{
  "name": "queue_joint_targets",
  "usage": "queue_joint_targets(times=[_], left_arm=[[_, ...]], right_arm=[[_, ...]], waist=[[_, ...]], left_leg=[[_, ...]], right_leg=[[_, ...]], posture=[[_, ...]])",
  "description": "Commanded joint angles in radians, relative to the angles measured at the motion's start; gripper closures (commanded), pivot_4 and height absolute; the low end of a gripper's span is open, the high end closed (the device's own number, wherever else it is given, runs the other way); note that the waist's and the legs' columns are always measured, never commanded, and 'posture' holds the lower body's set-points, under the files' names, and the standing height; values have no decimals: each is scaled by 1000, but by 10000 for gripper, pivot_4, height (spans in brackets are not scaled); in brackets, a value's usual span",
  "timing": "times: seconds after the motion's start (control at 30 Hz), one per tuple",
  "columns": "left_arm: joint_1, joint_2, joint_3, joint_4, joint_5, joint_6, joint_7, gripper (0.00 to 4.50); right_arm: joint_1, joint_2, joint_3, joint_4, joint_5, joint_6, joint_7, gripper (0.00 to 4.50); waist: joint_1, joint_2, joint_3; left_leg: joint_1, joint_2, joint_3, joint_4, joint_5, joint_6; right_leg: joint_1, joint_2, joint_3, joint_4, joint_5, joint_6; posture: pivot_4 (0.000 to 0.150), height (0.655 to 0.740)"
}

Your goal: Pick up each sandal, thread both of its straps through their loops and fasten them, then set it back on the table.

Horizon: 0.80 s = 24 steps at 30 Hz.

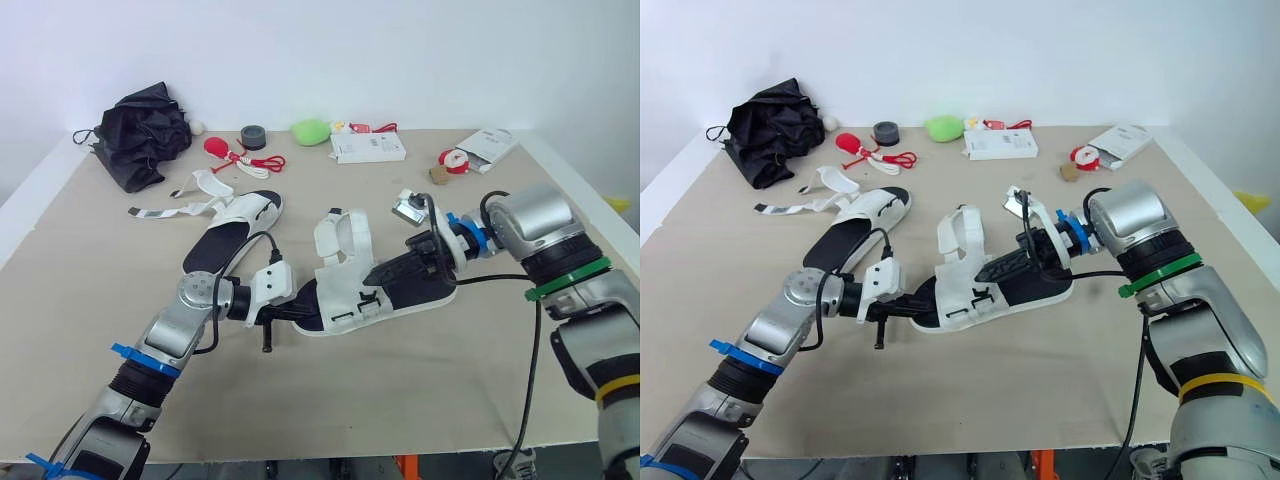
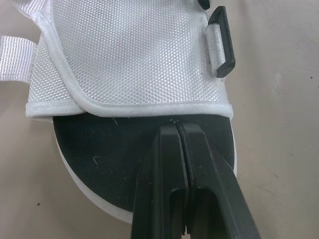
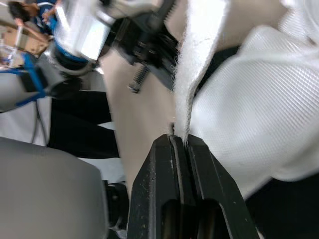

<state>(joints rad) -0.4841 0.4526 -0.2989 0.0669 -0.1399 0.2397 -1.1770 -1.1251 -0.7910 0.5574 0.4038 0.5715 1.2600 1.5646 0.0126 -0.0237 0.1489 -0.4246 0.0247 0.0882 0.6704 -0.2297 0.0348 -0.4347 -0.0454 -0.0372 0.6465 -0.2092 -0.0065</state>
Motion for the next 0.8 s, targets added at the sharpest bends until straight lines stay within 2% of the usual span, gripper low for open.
queue_joint_targets(times=[0.03, 0.17, 0.27, 0.43, 0.57, 0.8], left_arm=[[40, 2, -61, 37, 25, 32, -7, 45000], [45, 1, -62, 36, 25, 30, -5, 45000], [46, 2, -62, 36, 23, 30, -5, 45000], [43, 5, -64, 41, 25, 28, -9, 45000], [43, 4, -68, 43, 26, 27, -8, 45000], [44, 9, -68, 42, 25, 28, -8, 45000]], right_arm=[[-6, -40, 28, -56, 45, 3, 50, 44748], [13, -52, 47, -74, 46, -2, 50, 44748], [25, -16, 35, -18, -8, -30, 8, 44748], [-74, 9, -24, 68, 12, -26, 45, 44748], [-91, 10, -32, 76, 31, -27, 50, 44748], [-52, 89, -46, 182, -88, -125, -39, 44748]], waist=[[0, 0, 0], [0, 0, 0], [0, 0, 0], [-1, 1, 0], [0, 1, 0], [-1, 0, 0]], left_leg=[[0, 0, 0, 0, 0, 0], [0, 0, 1, 0, 0, 0], [0, 0, 1, 1, 0, 0], [0, 0, 2, 1, 0, 0], [0, 0, 2, 1, 0, 0], [0, 0, 2, 1, 0, 1]], right_leg=[[0, 0, 0, 0, 0, 0], [0, -1, -1, 0, 0, 0], [0, -1, -1, 0, 0, 0], [-1, -1, -1, 0, 1, 1], [-1, -1, -1, 0, 1, 0], [0, -2, -1, 0, 2, -1]], posture=[[1500, 7400], [1500, 7400], [1500, 7400], [1500, 7400], [1500, 7400], [1500, 7400]])
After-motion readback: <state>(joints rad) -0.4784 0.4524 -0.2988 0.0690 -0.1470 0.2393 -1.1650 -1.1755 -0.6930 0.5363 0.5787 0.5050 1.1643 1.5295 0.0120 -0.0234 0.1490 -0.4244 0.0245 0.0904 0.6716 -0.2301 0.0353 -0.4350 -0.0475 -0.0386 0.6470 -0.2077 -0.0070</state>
